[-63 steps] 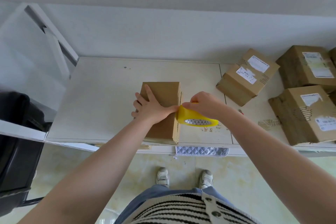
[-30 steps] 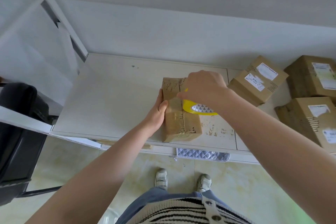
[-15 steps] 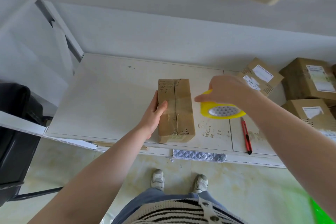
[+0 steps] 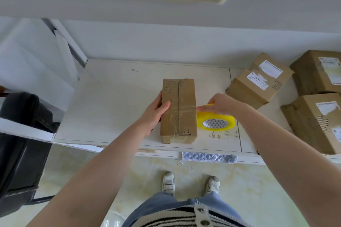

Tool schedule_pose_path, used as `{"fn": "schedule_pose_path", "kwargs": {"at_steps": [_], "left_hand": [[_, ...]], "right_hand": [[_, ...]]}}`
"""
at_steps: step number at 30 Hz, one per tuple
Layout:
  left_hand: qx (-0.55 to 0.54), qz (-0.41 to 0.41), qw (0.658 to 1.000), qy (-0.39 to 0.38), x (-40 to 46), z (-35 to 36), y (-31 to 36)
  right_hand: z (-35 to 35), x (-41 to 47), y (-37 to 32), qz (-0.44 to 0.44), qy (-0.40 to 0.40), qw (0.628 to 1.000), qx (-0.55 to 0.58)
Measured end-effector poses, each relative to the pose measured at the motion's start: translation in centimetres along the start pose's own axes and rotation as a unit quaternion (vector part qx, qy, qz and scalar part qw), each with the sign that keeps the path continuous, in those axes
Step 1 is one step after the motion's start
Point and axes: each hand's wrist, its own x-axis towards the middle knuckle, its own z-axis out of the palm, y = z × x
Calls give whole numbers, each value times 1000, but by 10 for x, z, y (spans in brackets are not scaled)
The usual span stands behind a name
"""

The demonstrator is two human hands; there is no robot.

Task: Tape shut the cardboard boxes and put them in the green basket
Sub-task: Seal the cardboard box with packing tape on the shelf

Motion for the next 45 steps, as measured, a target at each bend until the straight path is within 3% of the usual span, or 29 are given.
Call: {"fn": "schedule_pose_path", "kwargs": {"at_steps": [6, 9, 11, 15, 21, 25, 29, 32, 37, 41, 45], "left_hand": [[47, -87, 993, 69, 11, 27, 25], [111, -73, 980, 151, 13, 36, 20], [118, -63, 977, 165, 14, 35, 15], [42, -69, 987, 142, 12, 33, 11], [-86, -100, 991, 34, 2, 44, 5], [-81, -98, 992, 8, -1, 37, -3], [13, -68, 997, 25, -2, 25, 0], [37, -68, 997, -6, -7, 31, 15], [137, -110, 984, 43, -8, 46, 12], [100, -94, 988, 74, -7, 45, 2], [7, -90, 992, 83, -6, 39, 2]], "right_hand": [[11, -1, 5, 8, 8, 1000, 22], [15, -2, 4, 24, 17, 999, 38], [17, -2, 3, 30, 19, 998, 42], [-1, -10, -2, 18, 15, 1000, -17], [-45, -25, -24, 22, -8, 984, -174], [-38, -22, -35, 31, -18, 981, -191], [-32, -21, -49, 41, 3, 977, -209], [-28, -22, -58, 38, 20, 973, -226], [-38, -29, -63, 16, -41, 990, -134], [-58, -42, -44, 14, -142, 990, 22], [-52, -43, -29, -65, -54, 996, 28]]}}
